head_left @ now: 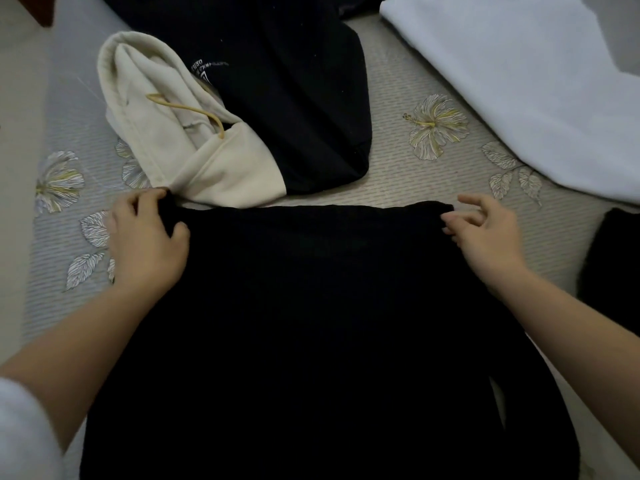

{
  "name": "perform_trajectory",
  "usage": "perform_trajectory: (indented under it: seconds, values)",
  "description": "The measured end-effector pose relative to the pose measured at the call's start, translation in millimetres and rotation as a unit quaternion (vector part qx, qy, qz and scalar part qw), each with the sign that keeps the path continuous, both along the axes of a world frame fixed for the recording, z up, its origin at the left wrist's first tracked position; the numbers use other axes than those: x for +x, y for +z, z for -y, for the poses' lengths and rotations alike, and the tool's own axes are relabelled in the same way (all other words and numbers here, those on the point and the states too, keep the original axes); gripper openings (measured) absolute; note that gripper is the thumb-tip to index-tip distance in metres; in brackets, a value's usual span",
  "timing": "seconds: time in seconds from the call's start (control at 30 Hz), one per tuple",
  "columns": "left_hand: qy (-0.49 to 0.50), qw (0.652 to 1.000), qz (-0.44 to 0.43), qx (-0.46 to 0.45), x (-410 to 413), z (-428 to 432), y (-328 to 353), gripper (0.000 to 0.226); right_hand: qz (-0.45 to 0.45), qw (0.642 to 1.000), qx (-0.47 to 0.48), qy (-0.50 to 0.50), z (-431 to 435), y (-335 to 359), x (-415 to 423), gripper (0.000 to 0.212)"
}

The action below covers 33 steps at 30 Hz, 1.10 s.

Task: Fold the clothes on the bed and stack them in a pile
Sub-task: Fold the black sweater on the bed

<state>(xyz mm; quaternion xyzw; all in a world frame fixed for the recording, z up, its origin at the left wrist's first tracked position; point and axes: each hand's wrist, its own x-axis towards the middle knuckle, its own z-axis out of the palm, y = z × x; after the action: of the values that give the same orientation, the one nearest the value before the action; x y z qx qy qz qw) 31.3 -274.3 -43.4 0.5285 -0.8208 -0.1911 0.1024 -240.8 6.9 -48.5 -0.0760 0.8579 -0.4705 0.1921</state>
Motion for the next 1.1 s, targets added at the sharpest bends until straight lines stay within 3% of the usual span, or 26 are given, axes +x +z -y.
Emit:
perform_trajectory:
  seconds: [0.07, 0.17, 0.27, 0.33, 0.37, 0.43, 0.5, 0.6, 0.7, 0.77, 0.83, 0.93, 1.0, 1.1]
  values:
    - [-0.034, 0.998, 0.028, -0.048, -1, -32, 0, 0.057, -0.059, 0.998, 0.007, -0.014, -24, 9, 3, 0.025]
    - [-0.186, 0.980, 0.036, -0.055, 1, -108, -2, 0.059, -0.120, 0.988, 0.095, -0.002, -79, 15, 20, 0.020]
    - [-0.342, 0.937, 0.066, -0.041, 10, -204, -13, 0.060, -0.087, 0.978, 0.185, 0.032, -130, 16, 44, 0.016]
    - [-0.389, 0.916, 0.096, -0.032, 13, -259, -20, 0.060, -0.028, 0.974, 0.219, 0.059, -148, 15, 54, 0.028]
    - [-0.384, 0.917, 0.111, -0.017, 13, -278, -21, 0.061, -0.011, 0.971, 0.226, 0.072, -153, 12, 57, 0.034]
    - [-0.357, 0.923, 0.143, 0.009, 9, -298, -21, 0.062, -0.019, 0.962, 0.252, 0.106, -154, 13, 62, 0.018]
    - [-0.345, 0.923, 0.168, 0.018, 7, -303, -22, 0.063, -0.045, 0.967, 0.226, 0.110, -155, 16, 63, 0.036]
    - [-0.358, 0.911, 0.202, 0.009, 10, -303, -28, 0.068, -0.095, 0.985, 0.126, -0.072, -169, 40, 59, 0.032]
    - [-0.353, 0.909, 0.222, 0.017, 9, -306, -28, 0.068, -0.163, 0.958, 0.051, -0.232, -214, 67, 51, 0.019]
    - [-0.335, 0.912, 0.237, 0.021, 6, -310, -23, 0.068, -0.141, 0.946, 0.036, -0.289, -253, 76, 50, 0.020]
    - [-0.319, 0.914, 0.249, 0.021, 5, -316, -20, 0.067, -0.035, 0.953, 0.065, -0.294, -291, 68, 54, 0.017]
    - [-0.292, 0.922, 0.249, 0.056, -1, -327, -14, 0.065, 0.129, 0.959, 0.119, -0.223, -327, 48, 63, 0.013]
    - [-0.277, 0.933, 0.214, 0.085, -5, -338, -5, 0.063, 0.137, 0.963, 0.126, -0.193, -329, 41, 66, 0.023]
    - [-0.346, 0.927, 0.136, 0.050, 2, -373, 12, 0.061, 0.017, 0.978, 0.134, -0.161, -316, 41, 66, 0.055]
